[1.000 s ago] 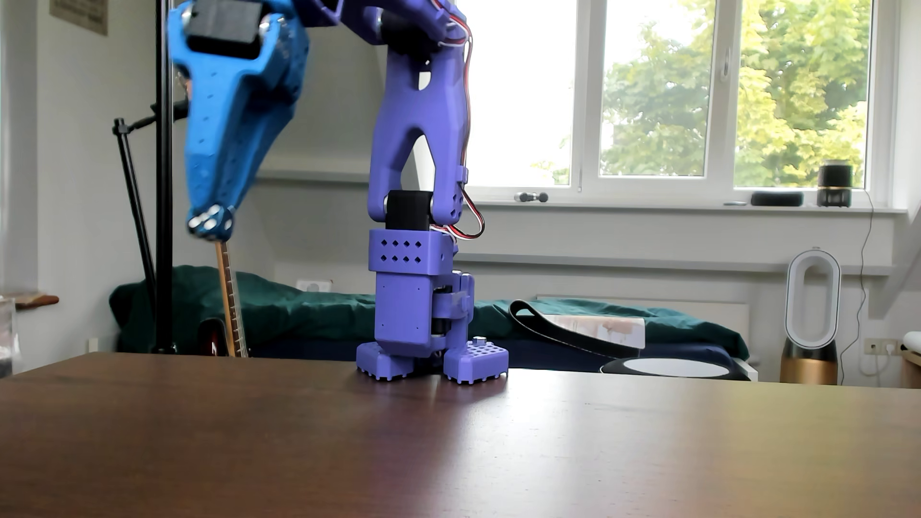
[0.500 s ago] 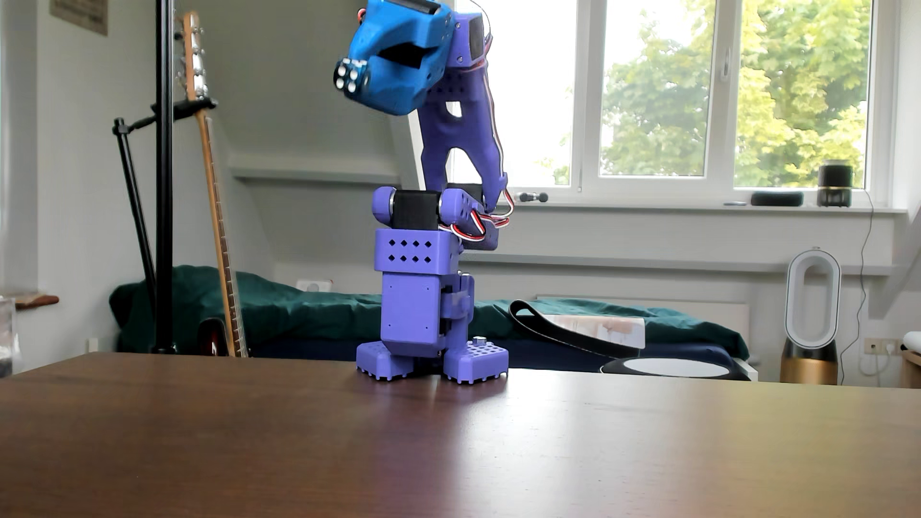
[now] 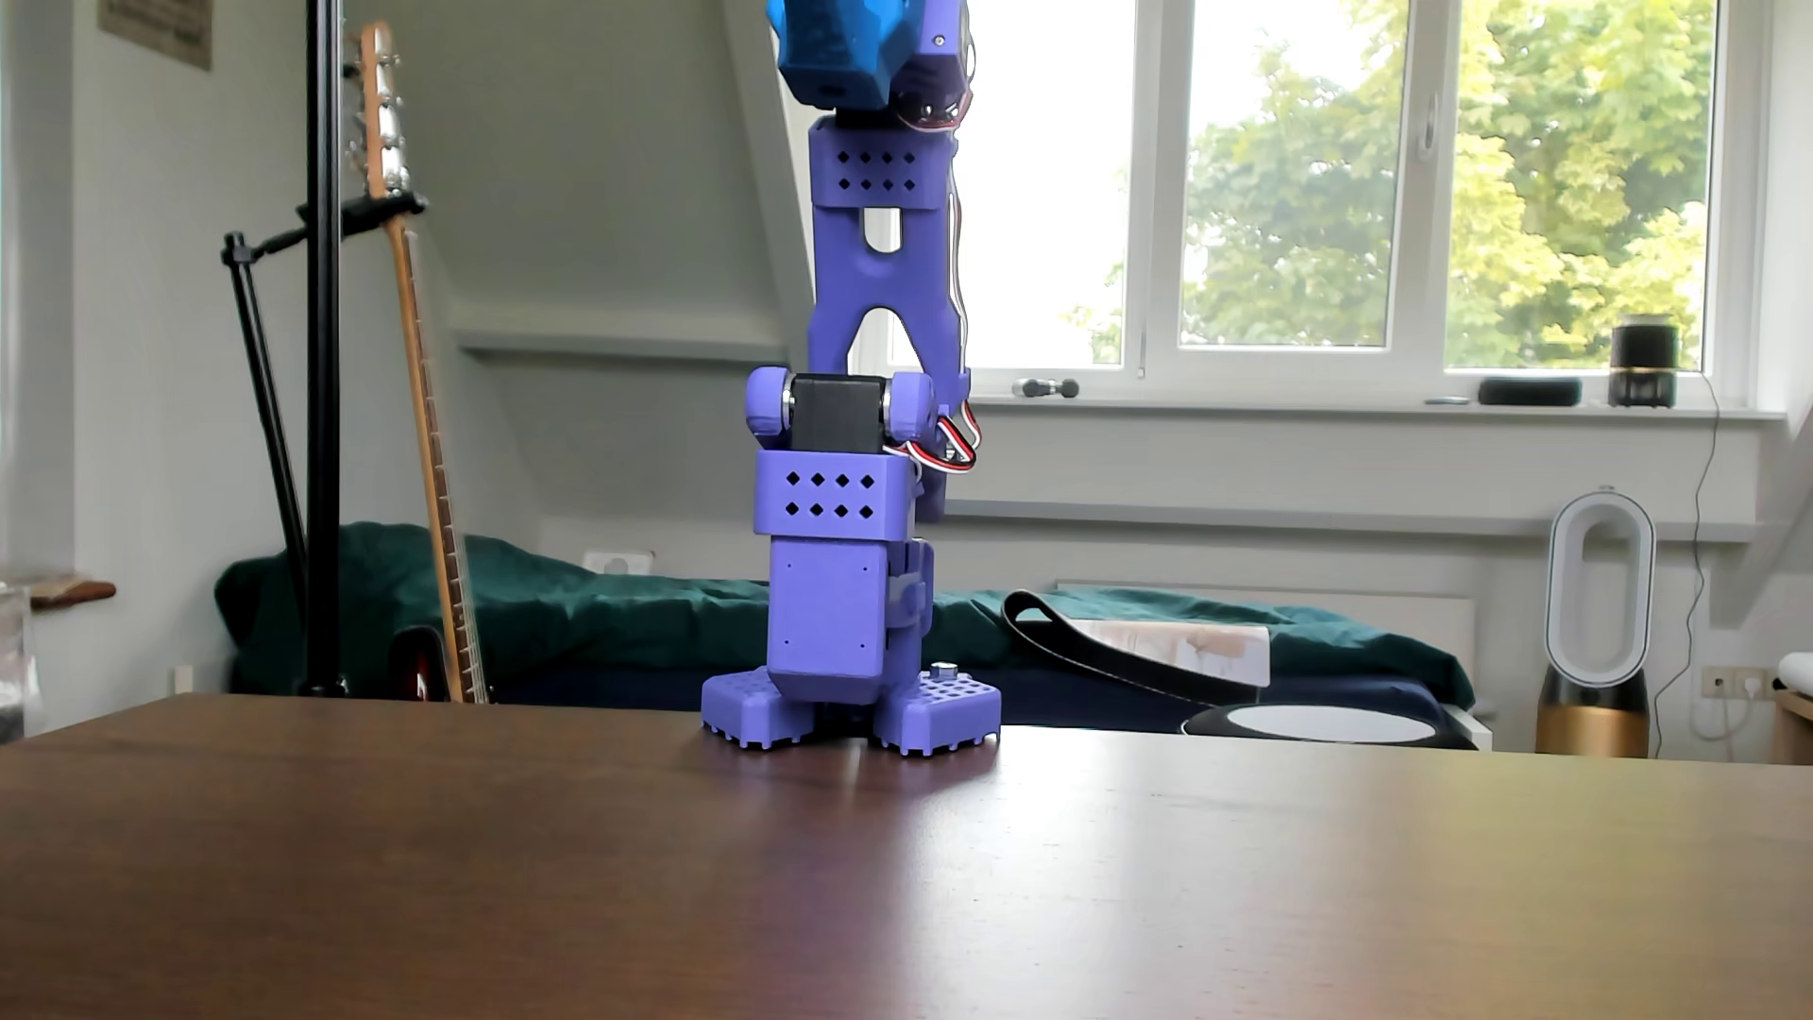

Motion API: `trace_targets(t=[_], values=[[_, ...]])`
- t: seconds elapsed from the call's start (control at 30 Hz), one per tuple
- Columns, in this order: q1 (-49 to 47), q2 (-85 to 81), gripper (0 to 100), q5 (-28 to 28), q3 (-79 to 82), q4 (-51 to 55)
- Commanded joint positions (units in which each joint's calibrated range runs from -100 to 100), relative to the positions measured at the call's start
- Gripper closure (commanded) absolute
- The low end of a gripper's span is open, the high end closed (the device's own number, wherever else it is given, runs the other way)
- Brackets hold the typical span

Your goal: Grab the blue dice

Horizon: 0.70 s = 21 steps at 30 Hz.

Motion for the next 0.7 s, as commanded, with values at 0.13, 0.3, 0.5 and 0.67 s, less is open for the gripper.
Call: trace_targets(t=[0.13,0.3,0.5,0.67], values=[[0.4,18.5,98,0.1,6.6,-16.2],[1.5,32.2,98,0.0,6.5,-20.4],[5.3,34.9,98,-0.2,3.8,-20.3],[7.7,30.5,98,-0.2,-2.0,-20.3]])
